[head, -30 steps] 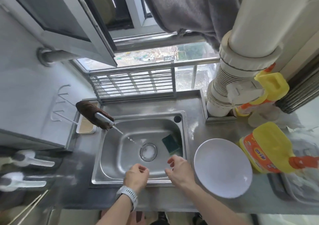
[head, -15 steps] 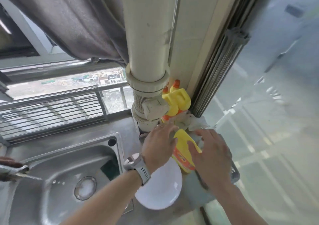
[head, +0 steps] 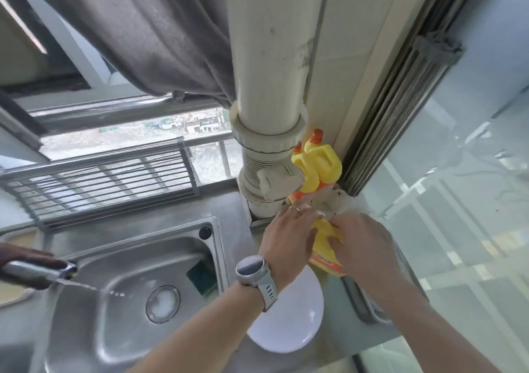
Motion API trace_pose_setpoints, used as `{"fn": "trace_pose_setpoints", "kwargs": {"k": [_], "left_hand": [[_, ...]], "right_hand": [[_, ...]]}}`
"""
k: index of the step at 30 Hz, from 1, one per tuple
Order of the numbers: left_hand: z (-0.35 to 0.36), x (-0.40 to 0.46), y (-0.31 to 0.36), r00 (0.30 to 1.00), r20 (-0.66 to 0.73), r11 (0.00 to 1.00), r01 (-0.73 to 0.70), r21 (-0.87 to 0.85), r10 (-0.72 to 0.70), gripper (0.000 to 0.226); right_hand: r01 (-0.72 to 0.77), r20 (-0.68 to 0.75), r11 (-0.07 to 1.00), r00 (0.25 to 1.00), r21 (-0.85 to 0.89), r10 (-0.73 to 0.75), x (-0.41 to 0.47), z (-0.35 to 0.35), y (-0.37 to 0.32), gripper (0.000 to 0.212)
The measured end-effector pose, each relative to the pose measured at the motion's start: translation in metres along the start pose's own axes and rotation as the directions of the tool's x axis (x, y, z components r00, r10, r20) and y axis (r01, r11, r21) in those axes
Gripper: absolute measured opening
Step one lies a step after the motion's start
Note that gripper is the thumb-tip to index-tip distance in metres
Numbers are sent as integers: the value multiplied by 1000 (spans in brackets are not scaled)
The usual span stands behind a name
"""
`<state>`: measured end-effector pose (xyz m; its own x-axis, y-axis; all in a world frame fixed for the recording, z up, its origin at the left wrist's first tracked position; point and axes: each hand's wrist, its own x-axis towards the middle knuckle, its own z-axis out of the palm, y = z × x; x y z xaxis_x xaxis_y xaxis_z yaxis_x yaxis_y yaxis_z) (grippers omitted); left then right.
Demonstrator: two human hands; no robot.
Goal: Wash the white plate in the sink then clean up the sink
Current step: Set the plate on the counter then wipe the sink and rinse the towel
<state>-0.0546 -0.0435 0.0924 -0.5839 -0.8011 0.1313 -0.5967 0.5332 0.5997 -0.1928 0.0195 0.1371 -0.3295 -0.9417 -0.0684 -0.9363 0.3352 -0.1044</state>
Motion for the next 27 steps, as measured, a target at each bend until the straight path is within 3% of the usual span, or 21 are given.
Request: {"fn": "trace_pose_setpoints", "kwargs": {"k": [3,6,9,11,15,20,23,27], "left_hand": [[-47,-25,-19,995,-96,999,-37,-30,34,30],[-95,-49,-46,991,-120,997,-42,69,51,29],[-129,-69,-83,997,-76,990,39,134,-29,28],[-141,-79,-111,992,-56,982,124,139,-117,27],[-149,-72,-159,967,-95,960,247,132,-236,29],[-156,-17,-194,931,-119,938,345,-17,-344,37],[-159,21,-206,904,-125,912,396,-111,-408,40],[-147,55,-226,834,112,746,536,-395,-540,43]], "right_hand": [[99,-35,995,995,6,-99,-8,-22,-36,10],[197,-107,980,975,-3,-196,-9,-21,-86,14],[345,-150,938,927,-23,-345,-3,-7,-141,18],[377,-87,926,923,5,-375,4,5,-174,20],[344,49,938,937,50,-346,28,35,-221,26],[263,1,965,965,-10,-263,84,39,-253,10],[215,-6,976,977,-33,-215,118,26,-266,12],[154,17,986,988,-58,-153,148,27,-278,16]]}}
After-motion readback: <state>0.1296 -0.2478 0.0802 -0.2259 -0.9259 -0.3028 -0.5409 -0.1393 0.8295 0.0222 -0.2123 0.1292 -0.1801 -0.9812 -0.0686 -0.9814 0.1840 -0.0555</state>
